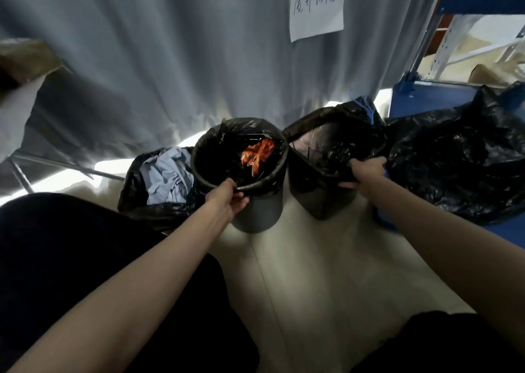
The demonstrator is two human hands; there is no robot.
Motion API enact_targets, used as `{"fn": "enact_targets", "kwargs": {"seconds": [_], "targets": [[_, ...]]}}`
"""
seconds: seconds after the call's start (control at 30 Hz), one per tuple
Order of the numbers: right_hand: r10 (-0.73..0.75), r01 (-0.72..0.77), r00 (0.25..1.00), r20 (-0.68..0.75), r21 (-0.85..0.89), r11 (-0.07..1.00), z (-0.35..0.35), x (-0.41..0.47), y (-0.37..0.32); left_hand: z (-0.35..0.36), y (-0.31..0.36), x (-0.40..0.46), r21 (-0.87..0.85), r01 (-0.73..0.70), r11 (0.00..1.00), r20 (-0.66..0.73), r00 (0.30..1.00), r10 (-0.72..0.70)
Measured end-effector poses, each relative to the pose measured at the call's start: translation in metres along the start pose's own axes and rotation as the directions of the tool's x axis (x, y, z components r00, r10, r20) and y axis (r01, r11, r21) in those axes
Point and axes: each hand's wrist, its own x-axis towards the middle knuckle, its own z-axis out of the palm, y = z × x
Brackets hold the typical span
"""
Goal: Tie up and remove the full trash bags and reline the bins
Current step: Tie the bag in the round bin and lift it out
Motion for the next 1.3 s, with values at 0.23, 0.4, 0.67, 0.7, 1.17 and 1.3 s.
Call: {"fn": "enact_targets", "kwargs": {"seconds": [0.23, 0.4, 0.67, 0.7, 1.17, 1.3], "targets": [[0.009, -0.010, 0.997, 0.081, 0.005, 1.000, 0.024, -0.012, -0.004, -0.024, -0.028, -0.028, 0.039, 0.035, 0.999, 0.011, 0.999, -0.035], [0.021, -0.015, 0.991, 0.130, -0.046, 0.999, 0.051, -0.006, -0.019, -0.039, -0.041, -0.040, 0.020, 0.035, 0.999, -0.016, 0.999, -0.035], [-0.023, 0.047, 0.975, 0.221, -0.108, 0.993, 0.116, 0.020, -0.036, -0.038, -0.040, -0.041, 0.044, 0.073, 0.996, -0.011, 0.997, -0.073], [-0.029, 0.057, 0.973, 0.231, -0.116, 0.992, 0.123, 0.023, -0.038, -0.037, -0.039, -0.040, 0.047, 0.078, 0.996, -0.012, 0.997, -0.077], [-0.046, 0.201, 0.808, 0.588, -0.201, 0.959, 0.217, 0.035, -0.064, -0.035, -0.039, -0.035, 0.020, 0.095, 0.995, -0.088, 0.992, -0.093], [-0.017, 0.289, 0.747, 0.664, -0.302, 0.908, 0.239, 0.033, -0.069, -0.031, -0.032, -0.029, 0.012, 0.074, 0.997, -0.101, 0.992, -0.072]]}}
